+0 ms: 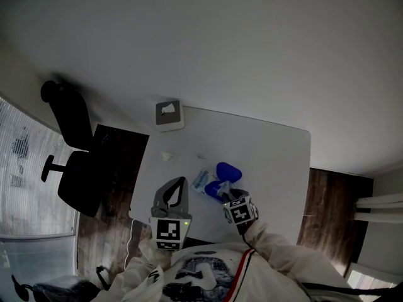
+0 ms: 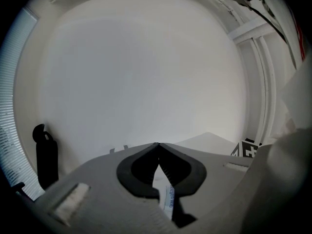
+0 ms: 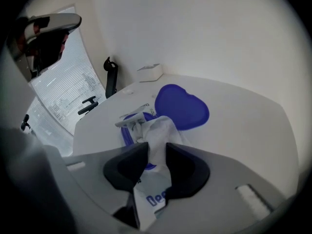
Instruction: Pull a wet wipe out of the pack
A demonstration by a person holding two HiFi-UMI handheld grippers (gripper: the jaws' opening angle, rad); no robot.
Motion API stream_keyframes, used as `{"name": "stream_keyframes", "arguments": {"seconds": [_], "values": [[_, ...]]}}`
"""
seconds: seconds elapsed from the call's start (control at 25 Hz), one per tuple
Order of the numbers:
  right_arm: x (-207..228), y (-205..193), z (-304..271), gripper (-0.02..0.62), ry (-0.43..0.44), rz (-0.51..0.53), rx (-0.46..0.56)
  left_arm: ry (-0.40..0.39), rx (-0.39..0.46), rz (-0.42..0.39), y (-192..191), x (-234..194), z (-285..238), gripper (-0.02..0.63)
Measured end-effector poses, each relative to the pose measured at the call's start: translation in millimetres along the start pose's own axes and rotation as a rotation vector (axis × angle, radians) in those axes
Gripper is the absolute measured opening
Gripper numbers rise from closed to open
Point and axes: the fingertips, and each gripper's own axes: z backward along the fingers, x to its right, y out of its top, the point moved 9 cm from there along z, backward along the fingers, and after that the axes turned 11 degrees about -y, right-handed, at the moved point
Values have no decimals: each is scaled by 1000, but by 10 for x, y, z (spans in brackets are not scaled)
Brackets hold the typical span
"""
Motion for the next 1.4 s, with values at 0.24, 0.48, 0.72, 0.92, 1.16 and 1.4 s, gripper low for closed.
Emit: {"name": "stream_keyframes", "arguments": {"seconds": [0.24, 0.48, 0.72, 0.92, 1.16, 1.4], "values": [[10, -14, -11, 92, -22, 7, 11, -14, 0, 5, -14, 11, -5, 5], [2, -8, 39, 67, -48, 20, 10, -17, 5, 5, 2, 17, 7, 5], [-10, 4, 70, 14, -63, 26, 40, -24, 10, 5, 2, 30, -3, 5], [-38, -26, 101, 14, -64, 7, 45, -37, 12, 3, -7, 37, 25, 5], [-43, -10, 168, 12, -66, -45, 72, -52, 16, 4, -21, 14, 12, 5], [-29, -19, 194, 12, -91, -64, 99, -78, 28, 5, -7, -28, -44, 5]]}}
